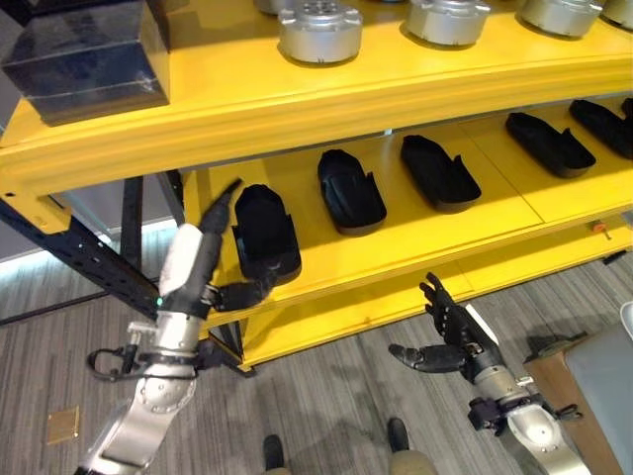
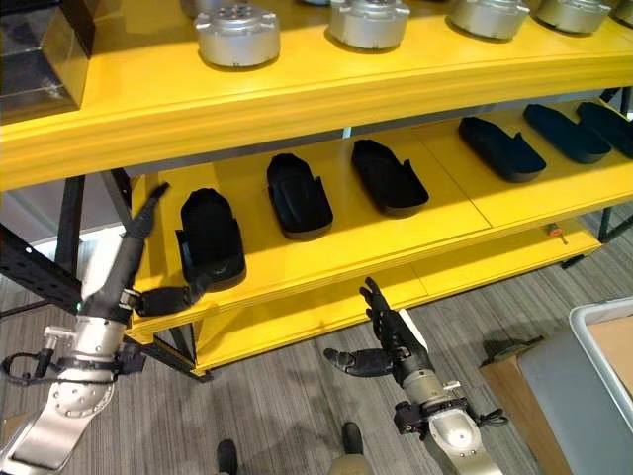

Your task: Move parts from the plastic box to the shelf.

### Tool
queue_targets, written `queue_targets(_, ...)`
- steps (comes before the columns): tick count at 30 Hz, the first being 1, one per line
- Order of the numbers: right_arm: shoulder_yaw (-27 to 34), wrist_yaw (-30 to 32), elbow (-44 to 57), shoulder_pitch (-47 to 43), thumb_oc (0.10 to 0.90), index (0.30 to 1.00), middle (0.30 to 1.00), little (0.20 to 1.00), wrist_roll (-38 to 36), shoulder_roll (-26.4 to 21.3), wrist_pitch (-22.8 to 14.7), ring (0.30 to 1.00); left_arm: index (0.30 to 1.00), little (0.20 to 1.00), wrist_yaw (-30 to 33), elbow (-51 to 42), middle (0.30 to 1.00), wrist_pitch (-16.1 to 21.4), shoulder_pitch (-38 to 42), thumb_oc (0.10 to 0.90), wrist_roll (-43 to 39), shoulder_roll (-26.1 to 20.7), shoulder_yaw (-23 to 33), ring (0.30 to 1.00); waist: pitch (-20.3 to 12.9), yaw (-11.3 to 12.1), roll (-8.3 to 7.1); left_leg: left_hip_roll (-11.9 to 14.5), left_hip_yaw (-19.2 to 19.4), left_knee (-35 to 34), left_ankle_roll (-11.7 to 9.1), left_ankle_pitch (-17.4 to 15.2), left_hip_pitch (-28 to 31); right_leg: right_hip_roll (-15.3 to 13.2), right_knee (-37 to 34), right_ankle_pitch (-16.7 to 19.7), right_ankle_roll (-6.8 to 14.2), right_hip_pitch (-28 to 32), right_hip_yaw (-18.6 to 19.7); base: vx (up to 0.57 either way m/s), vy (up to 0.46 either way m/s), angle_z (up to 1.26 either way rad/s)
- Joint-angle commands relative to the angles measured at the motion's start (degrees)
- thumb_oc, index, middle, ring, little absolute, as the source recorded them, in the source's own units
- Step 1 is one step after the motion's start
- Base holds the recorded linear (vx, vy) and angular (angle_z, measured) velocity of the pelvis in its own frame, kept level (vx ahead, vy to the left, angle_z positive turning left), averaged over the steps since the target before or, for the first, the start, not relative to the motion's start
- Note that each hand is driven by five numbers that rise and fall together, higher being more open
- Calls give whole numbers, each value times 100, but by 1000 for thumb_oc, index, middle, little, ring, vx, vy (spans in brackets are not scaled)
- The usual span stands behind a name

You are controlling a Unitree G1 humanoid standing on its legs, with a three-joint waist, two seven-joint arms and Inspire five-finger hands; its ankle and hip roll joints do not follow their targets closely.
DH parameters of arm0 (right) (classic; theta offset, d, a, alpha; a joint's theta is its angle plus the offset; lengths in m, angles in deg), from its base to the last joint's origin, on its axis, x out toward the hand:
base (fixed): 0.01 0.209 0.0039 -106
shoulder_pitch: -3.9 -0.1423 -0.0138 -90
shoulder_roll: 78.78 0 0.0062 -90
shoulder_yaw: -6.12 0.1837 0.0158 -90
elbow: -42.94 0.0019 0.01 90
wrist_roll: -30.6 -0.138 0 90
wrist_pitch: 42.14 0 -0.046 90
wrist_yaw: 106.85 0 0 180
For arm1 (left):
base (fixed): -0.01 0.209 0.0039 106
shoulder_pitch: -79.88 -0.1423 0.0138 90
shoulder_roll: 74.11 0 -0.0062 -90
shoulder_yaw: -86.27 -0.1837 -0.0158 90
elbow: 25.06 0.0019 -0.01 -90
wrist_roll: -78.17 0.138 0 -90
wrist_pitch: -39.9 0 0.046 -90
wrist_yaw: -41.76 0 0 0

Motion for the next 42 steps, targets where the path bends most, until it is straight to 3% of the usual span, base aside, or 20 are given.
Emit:
queue_targets(1, 530, 40, 884, -388, 900, 1000, 1000, 1000, -147, -191, -855, 1000, 1000, 1000, 77, -251, 1000, 520, 394, 900, 892, -460, 97, 1000, -32, -31, -115, 227, 155, 11, 33, -261, 371, 93, 245, -323, -170, 160, -124, -48, -43, 4)
queue_targets(17, 649, 138, 910, -442, 900, 1000, 1000, 1000, -105, -183, -852, 1000, 1000, 1000, -184, 308, 1000, 469, 162, 900, 1681, -374, -395, 1000, 90, -16, -75, 331, 69, -37, -18, -118, 226, 211, 256, -338, -226, 102, -239, -9, -13, 2)
queue_targets(42, 562, 353, 872, -710, 900, 1000, 1000, 1000, 23, -101, -825, 1000, 1000, 1000, -21, 962, 1000, 245, 601, 900, 1861, 11, -665, 1000, 141, -5, -108, 361, 39, -39, -33, -105, 168, 270, 300, -375, -273, 29, -267, 0, 0, 0)
